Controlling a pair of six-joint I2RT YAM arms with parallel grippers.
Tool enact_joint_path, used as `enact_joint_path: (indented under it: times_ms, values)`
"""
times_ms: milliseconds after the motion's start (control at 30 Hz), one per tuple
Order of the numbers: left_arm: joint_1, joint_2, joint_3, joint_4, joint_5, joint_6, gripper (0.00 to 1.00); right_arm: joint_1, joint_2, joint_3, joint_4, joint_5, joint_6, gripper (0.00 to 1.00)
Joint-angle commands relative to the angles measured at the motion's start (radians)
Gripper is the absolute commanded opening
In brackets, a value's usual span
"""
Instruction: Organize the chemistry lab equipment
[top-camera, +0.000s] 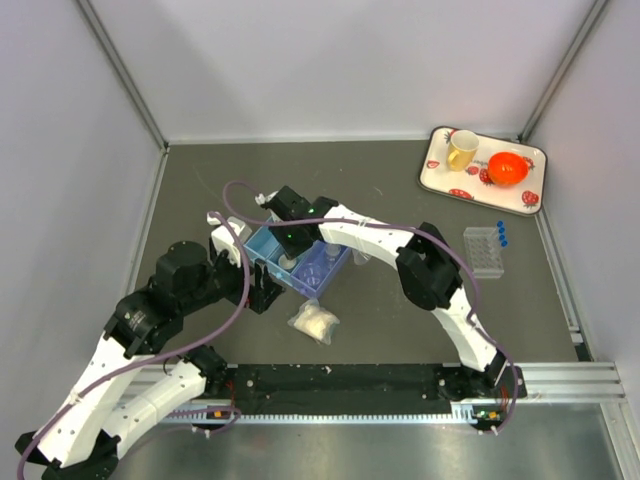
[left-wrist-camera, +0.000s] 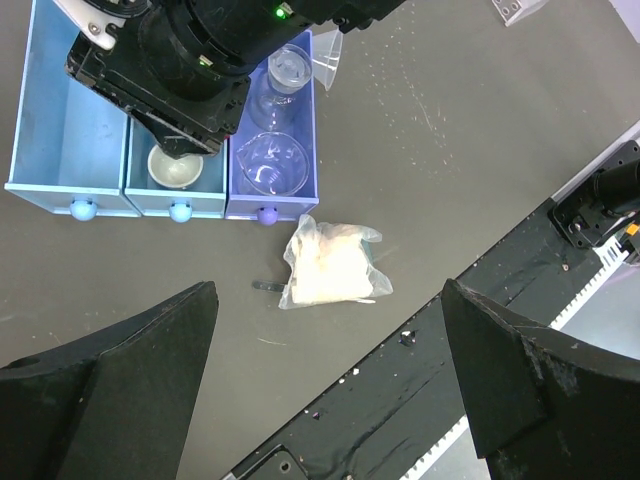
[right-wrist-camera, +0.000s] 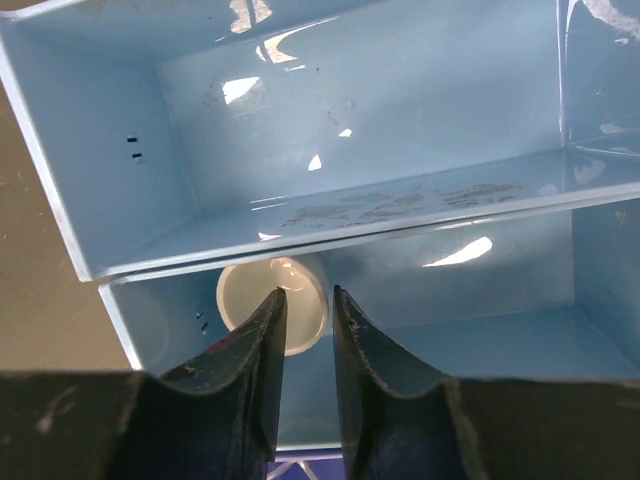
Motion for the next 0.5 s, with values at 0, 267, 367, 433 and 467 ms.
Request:
enact_joint_path:
  times_ms: [0,267,367,433,467]
  values:
    - [0.000,0.012,-0.004,0.055,0.001,0.014,0.99,0.011,-0.028,-0.006,0.039,0.026,-0.014,0.27]
    - [0.000,0.022,-0.001,0.058,0.003,0.014,0.99,0.012,-0.107,-0.033,0.037,0.079,-0.028,0.29]
    - [0.000,0.028,-0.001,0.058,0.001,0.014,0.99,0.014,-0.184,-0.055,0.039,0.113,-0.037,0.30]
    - [0.001,0.032,0.001,0.058,-0.006,0.015,0.99,0.020,-0.251,-0.076,0.039,0.138,-0.045,0.30]
    - [0.000,0.032,0.001,0.058,-0.008,0.015,0.99,0.022,-0.279,-0.087,0.039,0.161,-0.050,0.30]
